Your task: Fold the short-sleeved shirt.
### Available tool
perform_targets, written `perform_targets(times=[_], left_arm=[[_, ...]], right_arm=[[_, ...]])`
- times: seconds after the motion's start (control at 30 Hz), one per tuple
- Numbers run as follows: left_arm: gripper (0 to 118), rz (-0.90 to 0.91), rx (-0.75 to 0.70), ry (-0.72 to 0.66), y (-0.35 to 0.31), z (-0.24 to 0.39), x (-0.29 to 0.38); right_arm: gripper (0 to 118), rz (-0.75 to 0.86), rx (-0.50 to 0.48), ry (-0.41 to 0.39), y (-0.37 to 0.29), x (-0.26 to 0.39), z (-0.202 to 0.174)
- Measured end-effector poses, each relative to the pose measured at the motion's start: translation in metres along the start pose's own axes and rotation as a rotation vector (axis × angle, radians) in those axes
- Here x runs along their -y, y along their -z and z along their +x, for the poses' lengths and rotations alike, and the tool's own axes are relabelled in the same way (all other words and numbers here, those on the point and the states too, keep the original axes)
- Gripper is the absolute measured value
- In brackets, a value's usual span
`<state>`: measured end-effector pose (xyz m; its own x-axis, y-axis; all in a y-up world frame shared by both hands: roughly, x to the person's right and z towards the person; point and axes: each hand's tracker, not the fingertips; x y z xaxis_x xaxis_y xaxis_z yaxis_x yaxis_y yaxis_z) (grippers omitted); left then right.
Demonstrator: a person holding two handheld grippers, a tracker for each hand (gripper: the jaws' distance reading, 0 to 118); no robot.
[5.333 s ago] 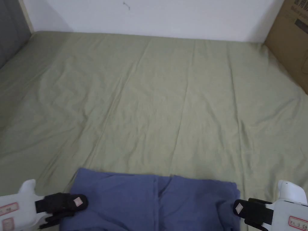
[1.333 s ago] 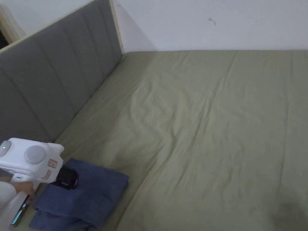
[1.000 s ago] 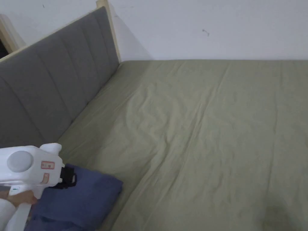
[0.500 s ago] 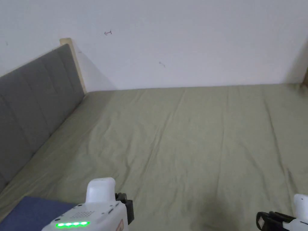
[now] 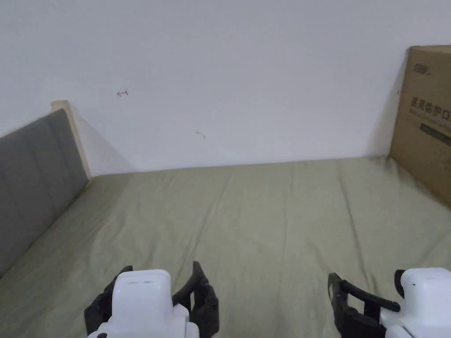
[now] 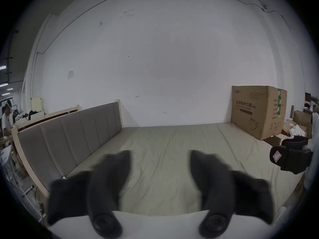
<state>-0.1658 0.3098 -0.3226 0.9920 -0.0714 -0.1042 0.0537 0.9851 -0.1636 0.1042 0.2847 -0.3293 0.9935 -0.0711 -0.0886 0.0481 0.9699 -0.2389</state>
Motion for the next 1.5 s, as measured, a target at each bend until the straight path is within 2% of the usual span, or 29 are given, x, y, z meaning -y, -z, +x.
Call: perform_targets(times=[0.13, 0.23, 0.3, 0.43, 0.5, 0.57, 0.63, 0.73, 0.87, 1.07, 1.2, 1.27, 1.5], left_arm=[[103, 0.028, 0.062, -0.047, -0.01, -0.001, -0.015], [111, 0.02, 0.076, -0.072, -0.011, -0.003, -0.024], [111, 0.018, 0.082, -0.09, -0.011, -0.004, -0.029], [110, -0.055, 0.119, -0.106, -0.006, -0.008, -0.037], [110, -0.125, 0.055, -0.089, -0.005, -0.008, -0.04], [110, -0.148, 0.038, -0.164, -0.006, -0.013, -0.042], [110, -0.16, 0.137, -0.207, -0.008, -0.023, -0.045], [110, -0.174, 0.153, -0.185, -0.012, -0.021, -0.05], [110, -0.148, 0.083, -0.05, -0.016, -0.009, -0.052], [110, -0.202, 0.146, -0.126, -0.014, -0.013, -0.054], [110, -0.214, 0.074, -0.054, -0.008, -0.005, -0.048], [110, -0.183, 0.084, -0.037, -0.01, -0.004, -0.044], [110, -0.186, 0.088, -0.066, -0.01, -0.004, -0.049]], right_arm=[[103, 0.037, 0.022, -0.026, -0.009, -0.013, -0.008], [105, 0.116, 0.019, -0.06, -0.017, -0.017, -0.016], [106, 0.137, 0.066, -0.103, -0.018, -0.02, -0.022], [106, 0.116, 0.041, -0.072, -0.016, -0.024, -0.02], [106, 0.108, 0.051, -0.073, -0.015, -0.025, -0.021], [106, 0.107, 0.078, -0.101, -0.014, -0.025, -0.022], [106, 0.114, 0.084, -0.11, -0.015, -0.025, -0.022], [106, 0.104, 0.08, -0.096, -0.013, -0.026, -0.02], [106, 0.093, 0.076, -0.08, -0.009, -0.027, -0.021], [106, 0.08, 0.073, -0.094, -0.007, -0.024, -0.021], [106, 0.066, 0.073, -0.065, -0.006, -0.023, -0.017], [106, 0.063, 0.074, -0.056, -0.005, -0.023, -0.014], [106, 0.066, 0.081, -0.067, -0.004, -0.025, -0.014]])
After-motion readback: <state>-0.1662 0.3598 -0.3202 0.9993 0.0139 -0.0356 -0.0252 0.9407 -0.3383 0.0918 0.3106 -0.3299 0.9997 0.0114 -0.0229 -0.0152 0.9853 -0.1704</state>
